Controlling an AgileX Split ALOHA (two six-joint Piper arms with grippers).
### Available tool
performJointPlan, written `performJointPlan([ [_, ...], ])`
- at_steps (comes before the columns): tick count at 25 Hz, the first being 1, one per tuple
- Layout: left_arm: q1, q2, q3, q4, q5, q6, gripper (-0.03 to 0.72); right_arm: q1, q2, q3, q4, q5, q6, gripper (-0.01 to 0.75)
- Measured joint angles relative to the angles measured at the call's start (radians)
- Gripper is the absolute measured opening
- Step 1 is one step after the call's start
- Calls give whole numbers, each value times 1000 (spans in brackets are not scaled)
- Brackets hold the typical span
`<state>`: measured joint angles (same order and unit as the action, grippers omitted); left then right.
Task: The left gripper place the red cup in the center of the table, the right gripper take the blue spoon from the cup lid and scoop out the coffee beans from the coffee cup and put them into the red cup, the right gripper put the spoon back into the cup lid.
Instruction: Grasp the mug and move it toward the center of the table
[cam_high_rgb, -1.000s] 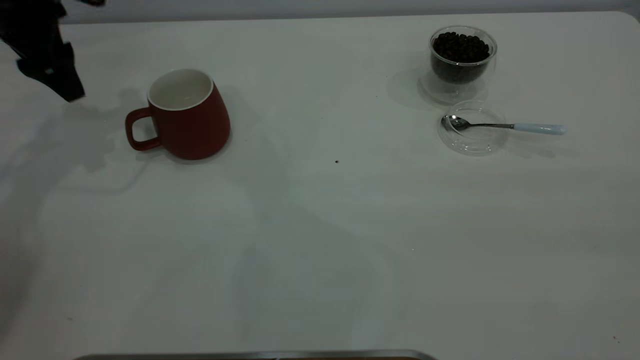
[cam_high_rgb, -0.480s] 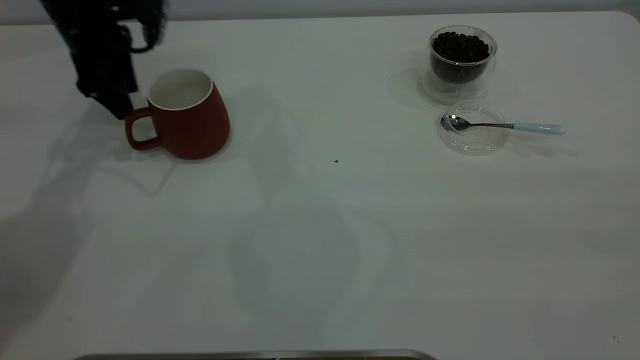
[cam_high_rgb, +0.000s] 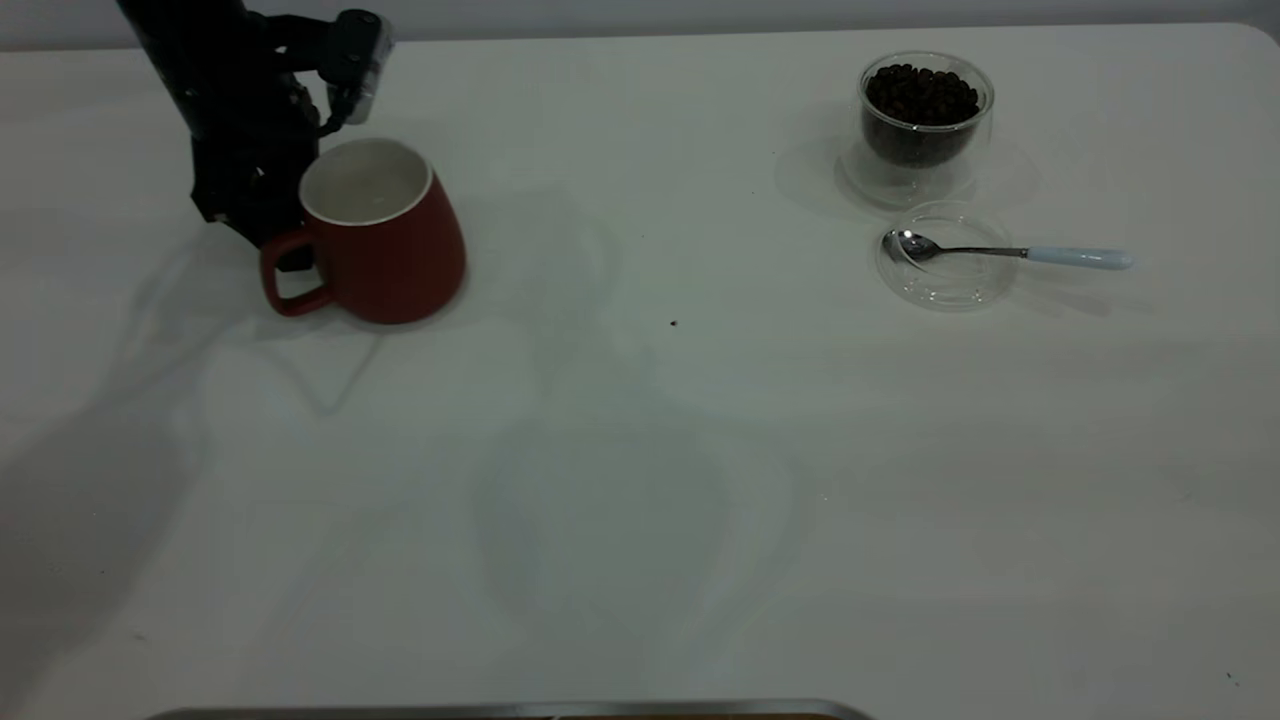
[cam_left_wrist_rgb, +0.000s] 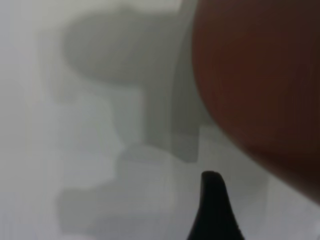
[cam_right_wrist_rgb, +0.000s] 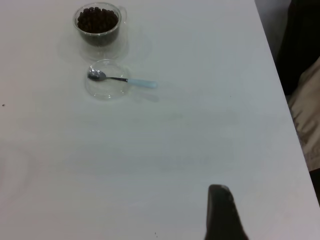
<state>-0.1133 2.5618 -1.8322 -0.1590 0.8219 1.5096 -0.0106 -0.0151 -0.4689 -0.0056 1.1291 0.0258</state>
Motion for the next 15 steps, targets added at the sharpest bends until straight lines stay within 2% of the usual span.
performJointPlan([
  [9, -95, 7, 0, -37, -5, 5, 587, 0, 0, 0, 0, 0, 0, 494],
  [15, -146, 7, 0, -38, -67, -24, 587, 0, 0, 0, 0, 0, 0, 494],
])
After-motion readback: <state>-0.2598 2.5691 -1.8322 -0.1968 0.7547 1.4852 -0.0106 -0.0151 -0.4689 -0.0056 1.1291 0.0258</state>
